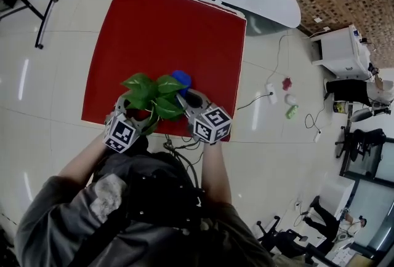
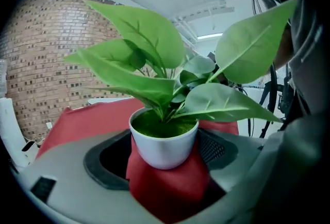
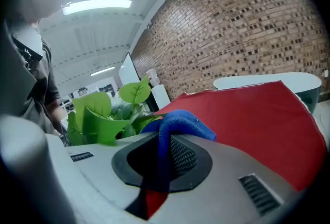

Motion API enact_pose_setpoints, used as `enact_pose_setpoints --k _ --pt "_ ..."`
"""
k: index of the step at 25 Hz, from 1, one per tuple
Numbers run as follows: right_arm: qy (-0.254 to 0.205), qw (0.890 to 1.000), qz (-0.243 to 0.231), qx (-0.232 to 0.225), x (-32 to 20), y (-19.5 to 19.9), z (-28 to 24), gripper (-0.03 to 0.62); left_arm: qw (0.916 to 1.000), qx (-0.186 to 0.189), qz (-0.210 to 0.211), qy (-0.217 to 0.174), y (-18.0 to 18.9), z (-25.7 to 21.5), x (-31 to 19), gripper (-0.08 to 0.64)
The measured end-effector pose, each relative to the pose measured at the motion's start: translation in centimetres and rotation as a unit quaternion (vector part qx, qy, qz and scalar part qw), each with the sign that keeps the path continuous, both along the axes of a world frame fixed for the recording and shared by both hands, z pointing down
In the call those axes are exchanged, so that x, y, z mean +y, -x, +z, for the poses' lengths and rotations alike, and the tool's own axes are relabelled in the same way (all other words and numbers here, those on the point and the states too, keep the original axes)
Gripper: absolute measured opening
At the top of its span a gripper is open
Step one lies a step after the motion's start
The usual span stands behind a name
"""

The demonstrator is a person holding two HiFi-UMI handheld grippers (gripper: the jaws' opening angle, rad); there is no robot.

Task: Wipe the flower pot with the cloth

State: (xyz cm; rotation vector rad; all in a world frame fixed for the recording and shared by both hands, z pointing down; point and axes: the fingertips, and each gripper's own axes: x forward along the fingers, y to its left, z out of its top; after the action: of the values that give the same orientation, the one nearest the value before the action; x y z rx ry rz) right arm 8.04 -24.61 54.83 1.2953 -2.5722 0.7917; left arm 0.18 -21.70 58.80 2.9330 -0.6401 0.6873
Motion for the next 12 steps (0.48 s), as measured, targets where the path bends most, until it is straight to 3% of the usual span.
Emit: enact_pose_setpoints --k 12 --pt "0.041 0.996 -0.043 -0.061 -1.4 0.7 3.0 0.057 0.9974 0.014 0.071 -0.003 -0.8 0.8 -0.4 0.425"
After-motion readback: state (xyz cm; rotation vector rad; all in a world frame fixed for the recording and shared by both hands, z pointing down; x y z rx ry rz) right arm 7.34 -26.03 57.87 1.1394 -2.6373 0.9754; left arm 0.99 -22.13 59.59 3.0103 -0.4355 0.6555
